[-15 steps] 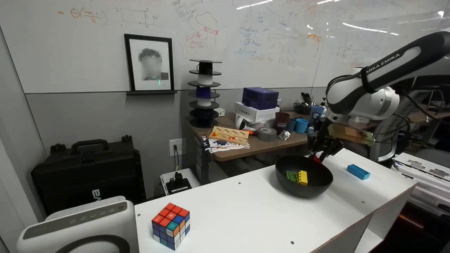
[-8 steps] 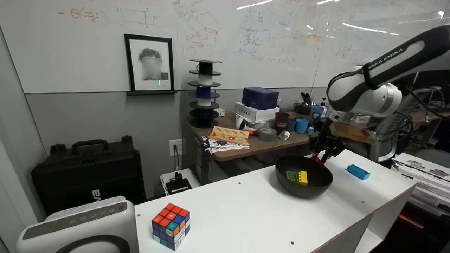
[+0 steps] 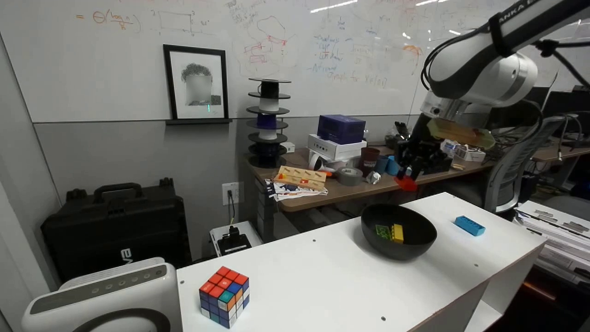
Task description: Put the green, yellow, orange and blue lego bricks in the black bowl
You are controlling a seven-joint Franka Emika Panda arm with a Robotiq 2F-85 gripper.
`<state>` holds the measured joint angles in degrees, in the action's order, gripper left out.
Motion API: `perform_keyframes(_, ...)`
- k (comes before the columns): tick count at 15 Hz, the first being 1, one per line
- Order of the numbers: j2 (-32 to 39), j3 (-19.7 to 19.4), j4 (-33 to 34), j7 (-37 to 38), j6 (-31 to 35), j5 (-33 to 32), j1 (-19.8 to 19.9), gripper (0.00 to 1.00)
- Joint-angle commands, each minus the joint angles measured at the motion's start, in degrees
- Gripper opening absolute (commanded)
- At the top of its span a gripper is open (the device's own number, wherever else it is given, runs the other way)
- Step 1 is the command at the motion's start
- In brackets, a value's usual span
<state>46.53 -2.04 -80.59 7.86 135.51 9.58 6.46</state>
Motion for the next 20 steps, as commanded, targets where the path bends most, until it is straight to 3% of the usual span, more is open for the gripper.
perform_keyframes(1,-8.3,1.0,-8.0,-1.4,-1.0,-0.5,-1.8,0.11)
perform_keyframes(7,-9.2,2.5,-11.4,-1.3,-4.6,1.1,-2.1,0.11)
perform_keyframes(8,-9.2,2.2,-12.0,-0.9,-4.7,0.8,-2.3,0.59)
perform_keyframes(10,-9.2,2.7,-12.9,-1.5,-4.3,1.8,-1.8,0.69)
perform_keyframes(14,-10.3,3.5,-13.7,-2.8,-2.8,3.9,-1.2,0.99)
perform_keyframes(20,-18.2,3.0,-19.1,-11.1,-2.4,4.7,3.0,1.00)
